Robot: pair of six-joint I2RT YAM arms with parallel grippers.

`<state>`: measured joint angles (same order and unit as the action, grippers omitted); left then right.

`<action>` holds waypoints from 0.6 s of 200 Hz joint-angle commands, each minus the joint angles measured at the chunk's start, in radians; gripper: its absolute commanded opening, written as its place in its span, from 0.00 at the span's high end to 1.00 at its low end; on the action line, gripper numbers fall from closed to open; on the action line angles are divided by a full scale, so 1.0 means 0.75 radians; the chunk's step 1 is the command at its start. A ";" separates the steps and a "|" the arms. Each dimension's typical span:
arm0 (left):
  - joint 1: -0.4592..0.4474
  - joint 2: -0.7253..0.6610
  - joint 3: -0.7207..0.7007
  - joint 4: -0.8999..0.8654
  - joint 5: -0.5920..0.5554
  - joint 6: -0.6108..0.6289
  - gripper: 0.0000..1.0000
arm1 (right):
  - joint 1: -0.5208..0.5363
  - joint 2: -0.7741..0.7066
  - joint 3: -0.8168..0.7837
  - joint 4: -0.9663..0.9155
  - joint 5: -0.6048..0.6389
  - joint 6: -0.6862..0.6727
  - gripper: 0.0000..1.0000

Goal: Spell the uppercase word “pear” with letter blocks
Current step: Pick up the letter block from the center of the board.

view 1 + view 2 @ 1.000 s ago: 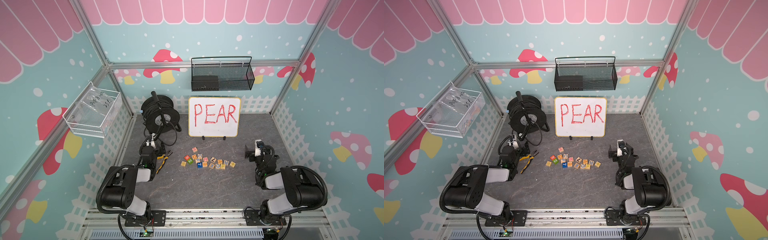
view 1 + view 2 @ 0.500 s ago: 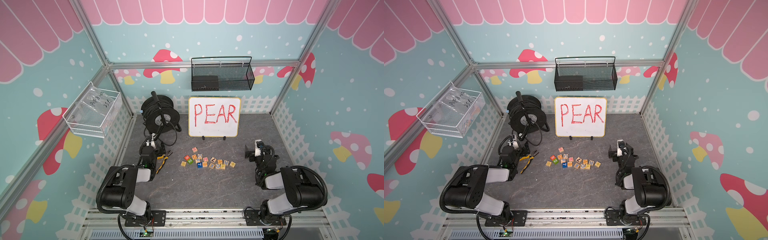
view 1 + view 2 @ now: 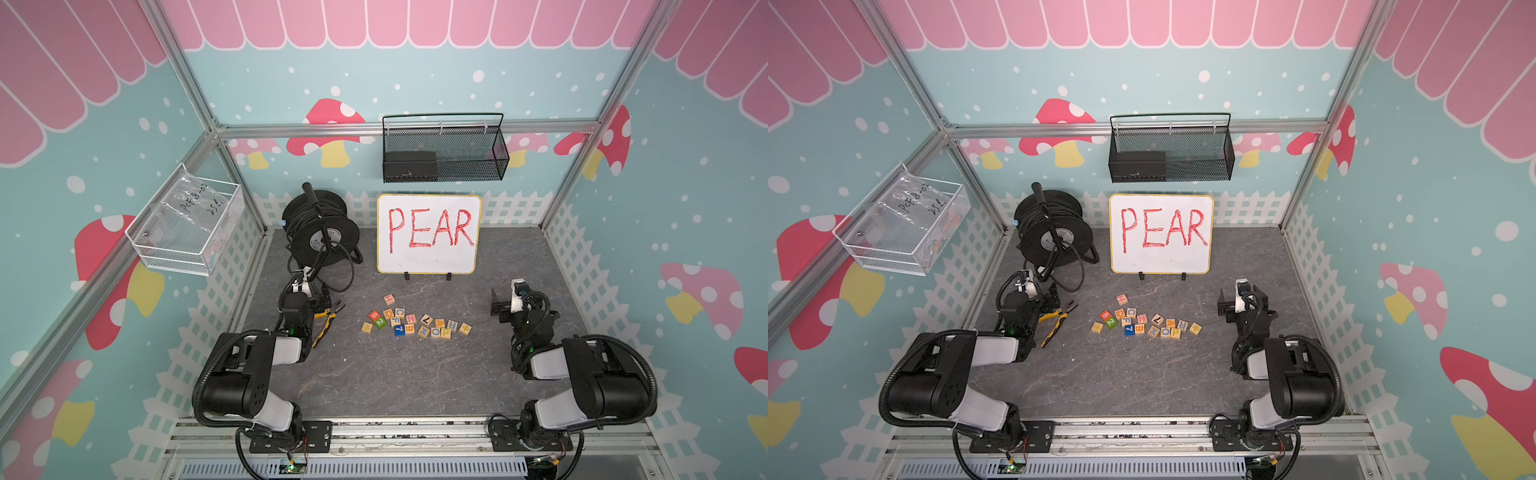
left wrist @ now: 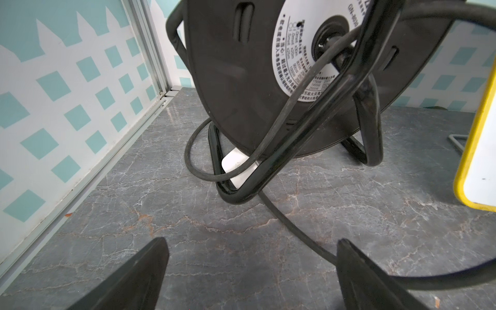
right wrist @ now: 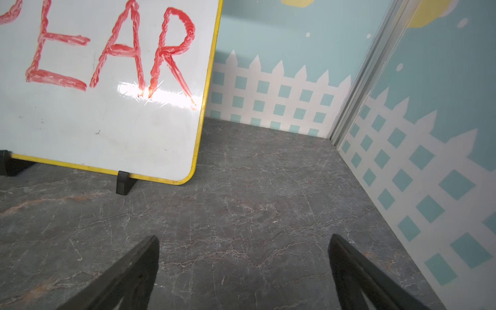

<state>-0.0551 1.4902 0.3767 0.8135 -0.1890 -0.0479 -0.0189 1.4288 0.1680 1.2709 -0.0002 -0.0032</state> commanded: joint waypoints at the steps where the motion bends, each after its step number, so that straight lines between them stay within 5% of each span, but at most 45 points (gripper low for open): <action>1: -0.021 -0.190 0.036 -0.168 -0.080 0.005 0.01 | 0.006 -0.209 -0.066 -0.003 0.037 0.004 0.00; 36: -0.093 -0.528 0.114 -0.717 -0.167 -0.197 0.01 | 0.007 -0.631 -0.086 -0.339 -0.043 0.092 0.00; 65: -0.152 -0.750 0.127 -0.968 -0.081 -0.424 0.01 | 0.009 -0.845 -0.036 -0.608 -0.138 0.228 0.00; 120: -0.374 -0.815 0.242 -1.140 0.117 -0.730 0.01 | 0.039 -0.664 0.308 -0.990 -0.673 0.571 0.00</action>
<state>-0.2619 0.8658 0.4934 0.0597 -0.1822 -0.4465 -0.0135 0.8513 0.2756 0.7052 -0.2749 0.2661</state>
